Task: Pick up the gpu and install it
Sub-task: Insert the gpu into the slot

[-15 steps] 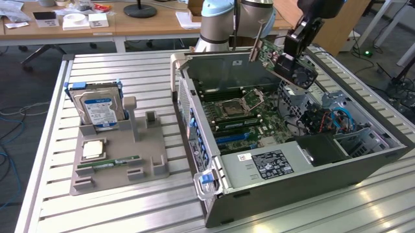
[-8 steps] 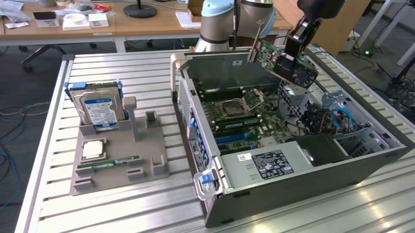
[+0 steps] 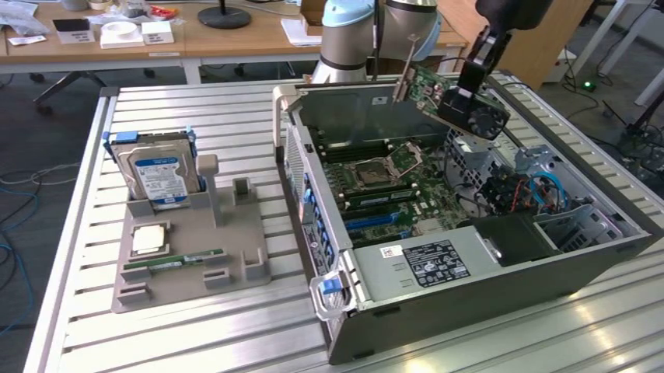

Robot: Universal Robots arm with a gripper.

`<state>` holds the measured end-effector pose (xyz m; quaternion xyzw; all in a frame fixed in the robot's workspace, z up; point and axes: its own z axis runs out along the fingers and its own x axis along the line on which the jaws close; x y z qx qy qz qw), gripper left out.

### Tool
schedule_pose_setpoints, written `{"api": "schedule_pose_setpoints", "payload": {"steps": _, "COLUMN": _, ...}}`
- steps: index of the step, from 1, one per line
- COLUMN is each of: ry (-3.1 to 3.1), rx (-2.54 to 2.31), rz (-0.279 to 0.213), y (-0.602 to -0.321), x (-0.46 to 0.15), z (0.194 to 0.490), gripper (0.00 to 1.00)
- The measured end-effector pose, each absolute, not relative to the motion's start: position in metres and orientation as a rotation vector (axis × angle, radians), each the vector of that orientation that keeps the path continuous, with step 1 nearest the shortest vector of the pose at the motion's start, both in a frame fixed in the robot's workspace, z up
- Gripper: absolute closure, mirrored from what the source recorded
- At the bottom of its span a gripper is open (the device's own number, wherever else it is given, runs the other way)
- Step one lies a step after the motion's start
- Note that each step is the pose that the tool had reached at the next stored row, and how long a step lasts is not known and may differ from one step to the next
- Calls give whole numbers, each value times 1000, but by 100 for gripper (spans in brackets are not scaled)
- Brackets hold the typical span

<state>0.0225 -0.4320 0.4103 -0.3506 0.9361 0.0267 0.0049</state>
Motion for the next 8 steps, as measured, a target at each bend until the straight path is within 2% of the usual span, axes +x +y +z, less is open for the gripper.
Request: {"api": "schedule_pose_setpoints", "payload": {"steps": 8, "ry": 2882, "rx": -1226, "rz": 84, "y": -432, "x": 23, "z": 410, "gripper": 74}}
